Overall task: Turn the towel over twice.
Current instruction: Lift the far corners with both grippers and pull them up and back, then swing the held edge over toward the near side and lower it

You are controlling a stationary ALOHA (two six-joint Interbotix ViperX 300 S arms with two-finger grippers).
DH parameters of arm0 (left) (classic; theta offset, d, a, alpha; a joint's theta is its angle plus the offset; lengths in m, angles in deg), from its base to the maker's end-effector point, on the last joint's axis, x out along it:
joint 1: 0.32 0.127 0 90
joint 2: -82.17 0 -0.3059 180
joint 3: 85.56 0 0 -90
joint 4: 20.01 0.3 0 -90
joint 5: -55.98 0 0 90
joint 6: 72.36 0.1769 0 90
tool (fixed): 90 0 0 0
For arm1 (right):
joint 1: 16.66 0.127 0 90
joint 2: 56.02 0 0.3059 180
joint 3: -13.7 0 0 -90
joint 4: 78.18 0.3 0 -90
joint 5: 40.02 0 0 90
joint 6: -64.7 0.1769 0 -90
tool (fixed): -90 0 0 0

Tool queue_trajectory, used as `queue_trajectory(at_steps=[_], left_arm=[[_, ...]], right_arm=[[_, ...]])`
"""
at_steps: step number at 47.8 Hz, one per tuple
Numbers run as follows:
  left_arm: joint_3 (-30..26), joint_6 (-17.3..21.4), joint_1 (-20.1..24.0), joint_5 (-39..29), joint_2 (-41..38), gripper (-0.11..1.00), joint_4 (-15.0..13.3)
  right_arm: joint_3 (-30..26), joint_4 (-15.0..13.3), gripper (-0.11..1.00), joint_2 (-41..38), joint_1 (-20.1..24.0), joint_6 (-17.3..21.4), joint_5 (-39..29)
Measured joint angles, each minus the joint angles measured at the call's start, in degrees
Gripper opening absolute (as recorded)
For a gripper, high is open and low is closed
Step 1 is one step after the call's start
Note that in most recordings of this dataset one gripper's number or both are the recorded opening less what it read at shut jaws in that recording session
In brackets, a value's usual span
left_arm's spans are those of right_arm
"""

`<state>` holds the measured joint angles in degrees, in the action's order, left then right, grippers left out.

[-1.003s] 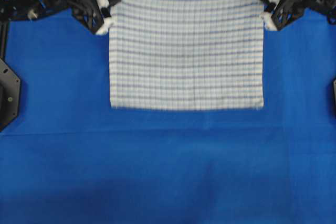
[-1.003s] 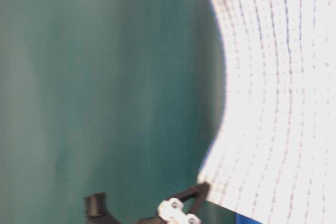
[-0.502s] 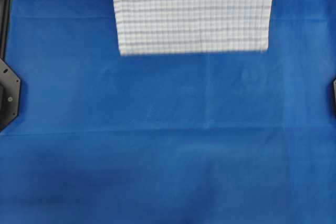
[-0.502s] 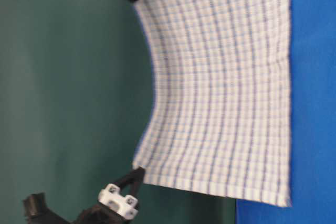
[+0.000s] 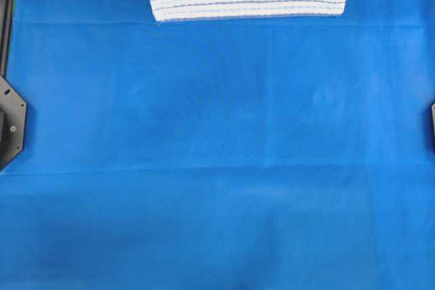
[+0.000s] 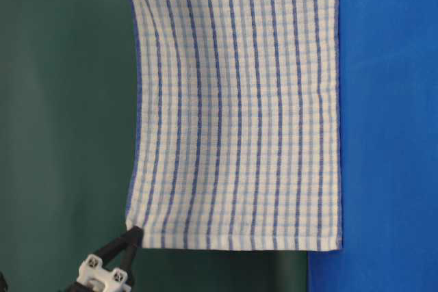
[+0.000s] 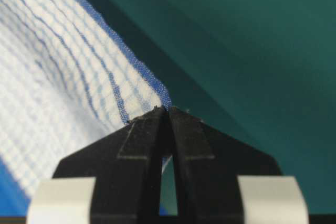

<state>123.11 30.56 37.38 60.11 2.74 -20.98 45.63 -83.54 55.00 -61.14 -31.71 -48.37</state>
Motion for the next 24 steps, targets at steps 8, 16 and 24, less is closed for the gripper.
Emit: queue_trajectory(at_steps=[8,16,24], left_arm=[[3.16,0.18,-3.16,-0.97,3.60,0.03,0.00],[5.71,0.00,-8.17,-3.87,6.86,0.03,0.00],[7.82,-0.09,-14.24,-9.23,9.14,0.03,0.00]], right_arm=[[2.72,0.70,0.05,5.89,4.13,0.97,-4.04],[6.06,1.67,0.05,10.81,9.49,3.08,-8.35],[9.84,2.20,0.05,13.97,15.73,6.42,-10.37]])
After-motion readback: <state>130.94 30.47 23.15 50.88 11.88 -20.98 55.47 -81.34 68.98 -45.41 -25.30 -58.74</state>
